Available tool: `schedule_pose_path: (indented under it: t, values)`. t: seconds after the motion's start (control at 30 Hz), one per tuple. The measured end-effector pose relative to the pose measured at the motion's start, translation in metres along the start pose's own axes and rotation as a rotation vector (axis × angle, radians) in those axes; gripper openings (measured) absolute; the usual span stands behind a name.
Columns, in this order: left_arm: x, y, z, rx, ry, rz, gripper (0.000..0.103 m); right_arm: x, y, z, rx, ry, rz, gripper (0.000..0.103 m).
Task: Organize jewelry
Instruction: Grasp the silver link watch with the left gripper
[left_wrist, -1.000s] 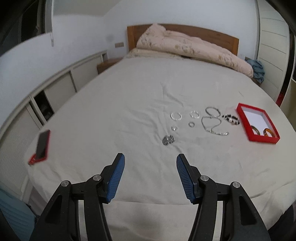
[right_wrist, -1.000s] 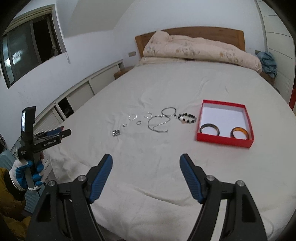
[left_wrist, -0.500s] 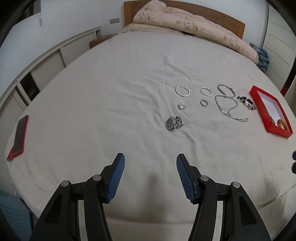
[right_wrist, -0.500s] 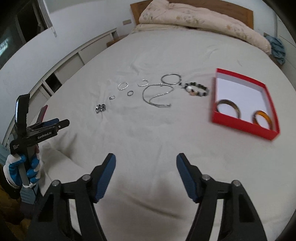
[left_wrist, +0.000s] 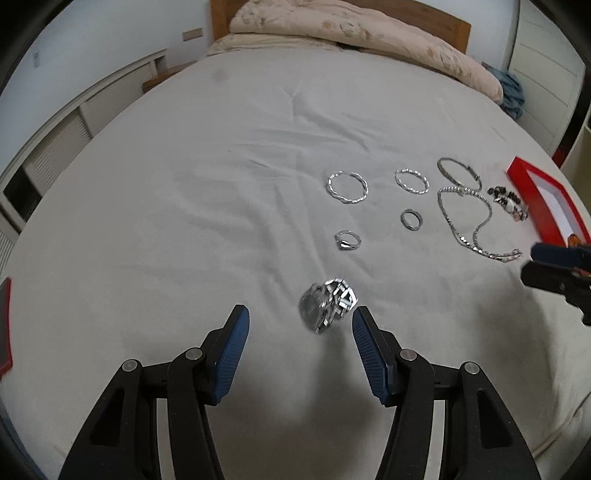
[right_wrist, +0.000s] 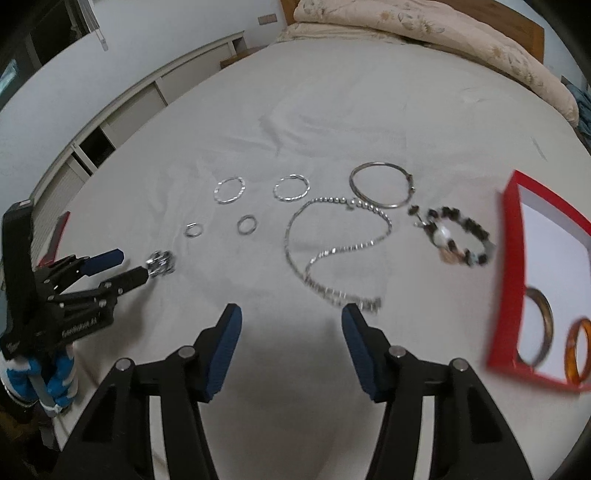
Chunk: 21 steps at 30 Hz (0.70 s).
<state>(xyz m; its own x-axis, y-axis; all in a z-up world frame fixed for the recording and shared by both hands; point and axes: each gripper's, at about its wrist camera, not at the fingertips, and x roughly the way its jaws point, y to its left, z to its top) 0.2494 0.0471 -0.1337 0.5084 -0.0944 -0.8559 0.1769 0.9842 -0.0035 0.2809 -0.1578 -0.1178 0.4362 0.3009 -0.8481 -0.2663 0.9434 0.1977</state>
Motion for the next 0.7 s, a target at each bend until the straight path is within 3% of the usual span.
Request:
schedule_pose_path:
  t: [0.23,0.33,0.4,0.5,0.63,0.7]
  values:
    - [0.021,-0.005,0.0,0.031,0.021,0.02,0.055,0.046,-0.01,0.017,-0.017,0.069,-0.007,0.046]
    - [0.023,-0.006,0.0,0.038,0.017,0.02,0.05,0.058,-0.006,0.019,-0.048,0.081,-0.015,0.046]
    - [0.023,-0.007,0.0,0.041,0.014,0.013,0.04,0.061,-0.002,0.02,-0.069,0.08,-0.021,0.045]
    - [0.024,-0.013,0.001,0.051,0.011,0.009,0.03,0.063,0.001,0.02,-0.102,0.087,-0.039,0.035]
    - [0.022,-0.014,0.001,0.042,0.008,0.02,0.029,0.066,0.002,0.019,-0.108,0.095,-0.029,0.008]
    - [0.02,-0.015,0.001,0.036,0.01,0.023,0.028,0.063,0.002,0.014,-0.098,0.094,-0.018,0.003]
